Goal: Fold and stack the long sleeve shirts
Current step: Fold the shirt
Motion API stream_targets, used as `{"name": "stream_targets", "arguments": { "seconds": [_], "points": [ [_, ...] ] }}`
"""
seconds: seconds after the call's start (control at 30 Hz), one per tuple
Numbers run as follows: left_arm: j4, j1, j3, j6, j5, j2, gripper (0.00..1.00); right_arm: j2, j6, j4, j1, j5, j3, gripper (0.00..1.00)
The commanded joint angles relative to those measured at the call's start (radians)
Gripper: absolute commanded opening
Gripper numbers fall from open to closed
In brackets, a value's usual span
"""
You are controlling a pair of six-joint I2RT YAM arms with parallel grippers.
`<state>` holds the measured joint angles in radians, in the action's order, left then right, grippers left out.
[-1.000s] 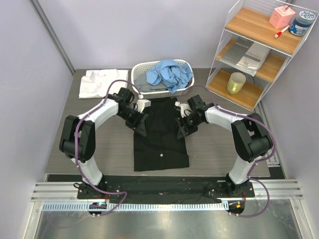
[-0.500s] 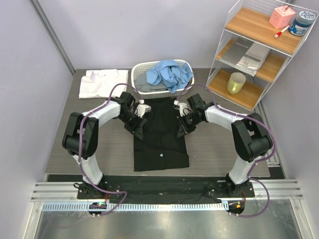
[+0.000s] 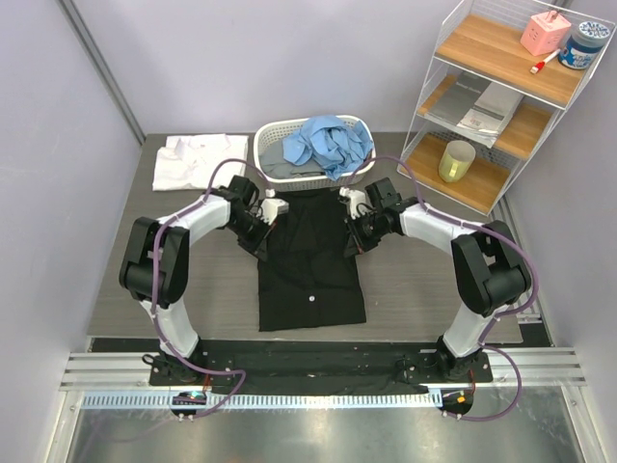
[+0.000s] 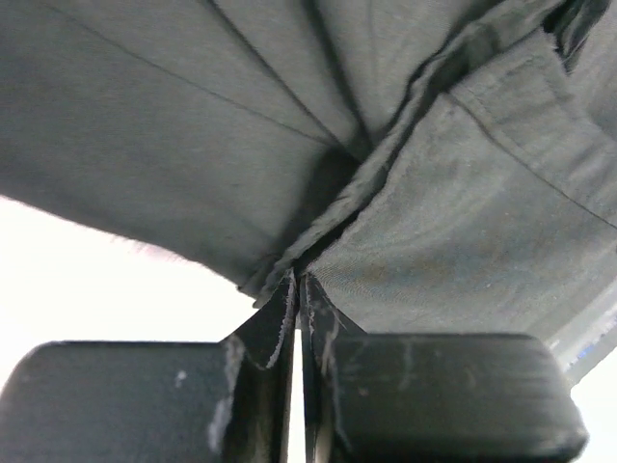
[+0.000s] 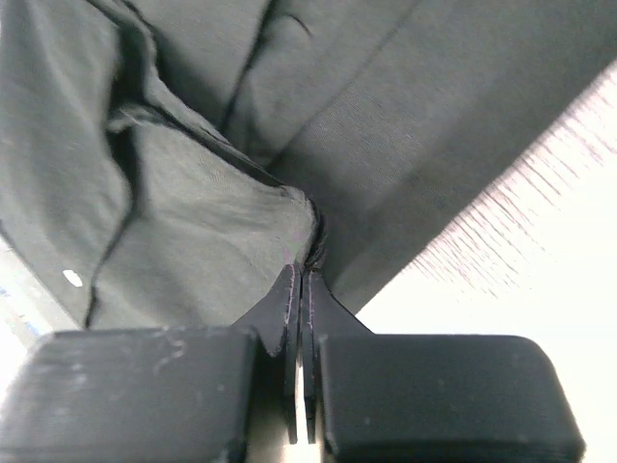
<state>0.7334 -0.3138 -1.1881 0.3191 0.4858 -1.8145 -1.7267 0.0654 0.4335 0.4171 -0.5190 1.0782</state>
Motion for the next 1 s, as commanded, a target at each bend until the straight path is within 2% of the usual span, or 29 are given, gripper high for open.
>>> {"name": "stream_targets", "arguments": {
  "seconds": [0.0,0.27,0.33,0.37,0.43,0.47,0.53,0.57,0.63,0.67,0.7,0.73,0.77,0.8,0.83,0.87,0.93,0.97],
  "points": [
    [-0.072,0.019,-0.008,-0.008,-0.021,0.061,0.02,0.026,-0.018,-0.102,-0.015,0.051,-0.027,0.01],
    [-0.121,0.022,0.027,-0.012,0.008,0.106,0.02,0.059,-0.050,-0.145,-0.054,0.031,-0.049,0.01],
    [-0.109,0.022,0.015,-0.009,0.008,0.080,0.12,0.050,-0.050,-0.148,-0.052,0.036,-0.049,0.01],
    [-0.092,0.021,0.010,-0.014,0.005,0.075,0.26,0.044,-0.050,-0.147,-0.052,0.036,-0.050,0.07],
    [-0.088,0.041,0.018,-0.035,0.046,0.111,0.41,0.036,-0.039,-0.095,-0.051,0.028,-0.029,0.22],
    [-0.103,0.056,0.031,-0.051,0.080,0.139,0.44,0.045,-0.038,-0.072,-0.054,0.027,-0.023,0.32],
    [-0.127,0.103,0.070,-0.161,0.167,0.213,0.49,0.117,-0.042,-0.026,-0.061,0.004,-0.030,0.47],
    [-0.141,0.113,0.085,-0.219,0.291,0.280,0.54,0.153,-0.053,-0.009,-0.064,-0.006,-0.035,0.59],
    [-0.164,0.114,0.119,-0.404,0.408,0.346,0.65,0.255,-0.087,-0.004,-0.070,-0.083,-0.057,0.74],
    [-0.277,0.108,0.218,-0.504,0.539,0.419,0.69,0.278,-0.145,-0.012,-0.070,-0.134,-0.070,0.81],
    [-0.358,0.098,0.275,-0.755,0.569,0.455,0.71,0.301,-0.194,-0.031,-0.064,-0.186,-0.121,0.84],
    [-0.447,0.061,0.350,-0.870,0.592,0.496,0.72,0.321,-0.250,-0.062,-0.057,-0.297,-0.154,0.87],
    [-0.638,0.036,0.492,-0.972,0.600,0.533,0.73,0.343,-0.327,-0.149,-0.041,-0.347,-0.194,0.93],
    [-0.729,0.010,0.577,-1.088,0.585,0.611,0.75,0.354,-0.455,-0.206,-0.016,-0.386,-0.275,0.95],
    [-0.847,-0.032,0.649,-1.276,0.565,0.647,0.81,0.363,-0.536,-0.273,0.044,-0.415,-0.320,0.96],
    [-0.981,-0.053,0.710,-1.328,0.547,0.676,0.85,0.380,-0.593,-0.412,0.083,-0.436,-0.360,0.98],
    [-0.956,-0.137,0.755,-1.340,0.496,0.689,0.87,0.386,-0.722,-0.533,0.170,-0.441,-0.446,1.00],
    [-1.024,-0.154,0.780,-1.367,0.493,0.684,0.87,0.381,-0.760,-0.643,0.192,-0.447,-0.467,0.99]
  ]
}}
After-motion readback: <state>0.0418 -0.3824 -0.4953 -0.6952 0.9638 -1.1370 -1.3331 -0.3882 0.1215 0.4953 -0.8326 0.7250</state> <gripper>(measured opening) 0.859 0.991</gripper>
